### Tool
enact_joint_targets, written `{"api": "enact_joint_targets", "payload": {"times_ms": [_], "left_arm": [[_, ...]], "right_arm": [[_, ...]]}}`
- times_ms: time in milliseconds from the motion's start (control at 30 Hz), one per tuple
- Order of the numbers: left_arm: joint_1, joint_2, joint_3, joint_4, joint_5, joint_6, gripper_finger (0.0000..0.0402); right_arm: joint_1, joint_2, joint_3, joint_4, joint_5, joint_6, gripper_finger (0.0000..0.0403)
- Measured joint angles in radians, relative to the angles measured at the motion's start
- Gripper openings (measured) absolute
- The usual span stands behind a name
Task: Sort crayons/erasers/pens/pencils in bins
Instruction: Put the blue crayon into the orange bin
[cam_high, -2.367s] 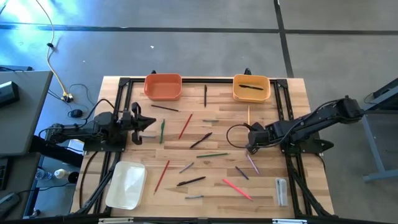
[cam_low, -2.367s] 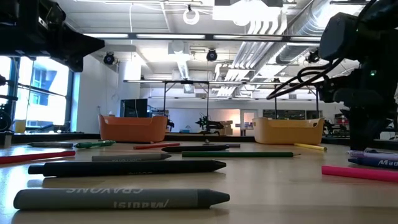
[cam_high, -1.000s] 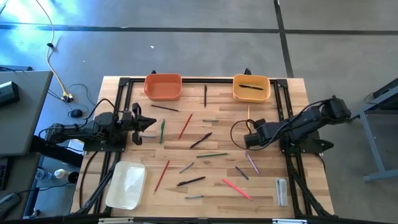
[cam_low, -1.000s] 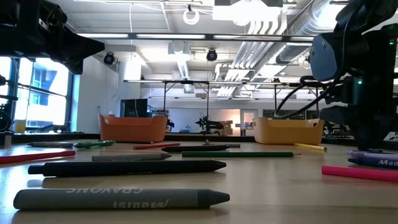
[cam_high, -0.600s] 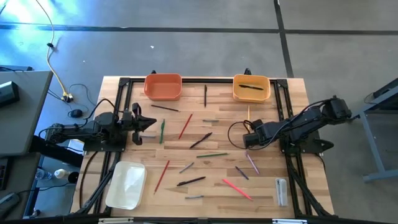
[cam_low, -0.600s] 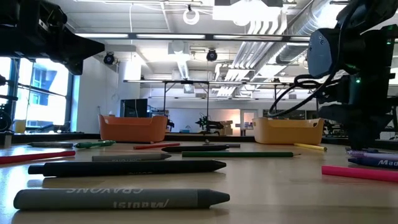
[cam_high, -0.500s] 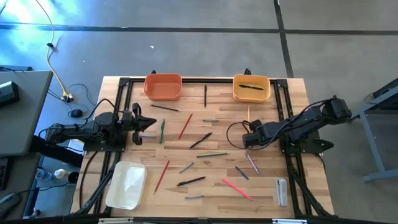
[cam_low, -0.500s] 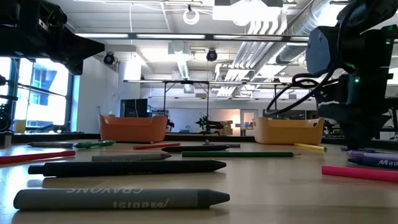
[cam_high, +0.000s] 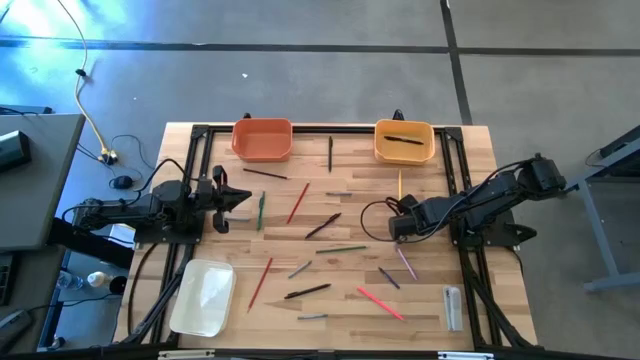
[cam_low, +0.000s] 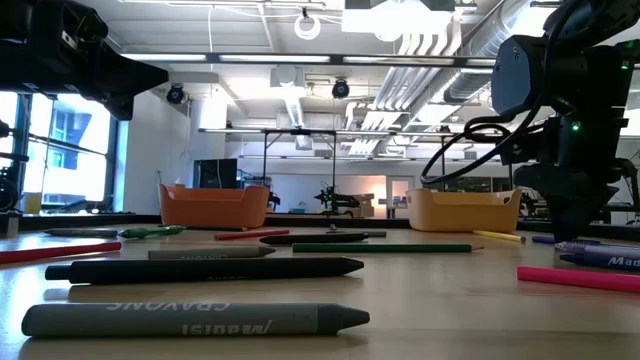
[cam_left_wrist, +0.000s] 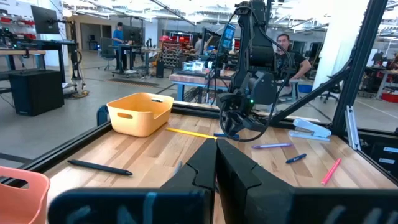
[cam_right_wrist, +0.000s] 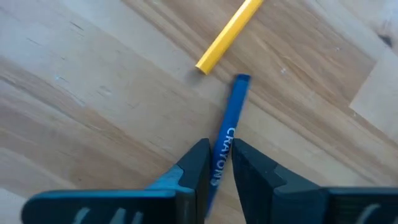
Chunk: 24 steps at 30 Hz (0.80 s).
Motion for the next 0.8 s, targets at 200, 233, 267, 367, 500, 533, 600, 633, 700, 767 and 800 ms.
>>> {"api": "enact_joint_targets", "payload": {"times_ms": [200, 233, 267, 367, 500, 533, 600, 633, 700, 767, 800], "left_arm": [[0.0, 0.0, 0.0, -0.003, 0.0, 0.0, 0.0], [0.0, 0.0, 0.0, -0.003, 0.0, 0.0, 0.0], [0.0, 0.0, 0.0, -0.004, 0.0, 0.0, 0.0], [0.0, 0.0, 0.0, -0.005, 0.0, 0.0, 0.0], [0.0, 0.0, 0.0, -0.002, -0.007, 0.0, 0.0], [0.0, 0.0, 0.0, 0.0, -0.007, 0.0, 0.0], [0.0, 0.0, 0.0, 0.001, -0.008, 0.0, 0.0], [0.0, 0.0, 0.0, 0.002, -0.008, 0.002, 0.0], [0.0, 0.0, 0.0, 0.005, -0.009, 0.032, 0.0], [0.0, 0.0, 0.0, 0.01, -0.01, 0.07, 0.0], [0.0, 0.0, 0.0, 0.01, -0.01, 0.083, 0.0]], "right_arm": [[0.0, 0.0, 0.0, 0.01, -0.002, -0.046, 0.0014], [0.0, -0.001, 0.0, 0.009, -0.002, -0.051, 0.0009], [0.0, -0.001, 0.0, 0.009, -0.002, -0.053, 0.0007], [0.0, -0.003, 0.001, 0.004, -0.011, -0.053, 0.0014], [0.0, -0.009, 0.001, -0.004, -0.024, -0.069, 0.0019], [0.001, -0.012, 0.001, -0.005, -0.027, -0.076, 0.0017], [0.001, -0.024, 0.0, -0.01, -0.047, -0.089, 0.0013], [0.002, -0.031, -0.001, -0.012, -0.057, -0.097, 0.0012], [0.002, -0.046, -0.001, -0.016, -0.08, -0.115, 0.001], [0.002, -0.065, -0.001, -0.019, -0.098, -0.132, 0.001], [0.002, -0.074, -0.001, -0.02, -0.102, -0.136, 0.001]]}}
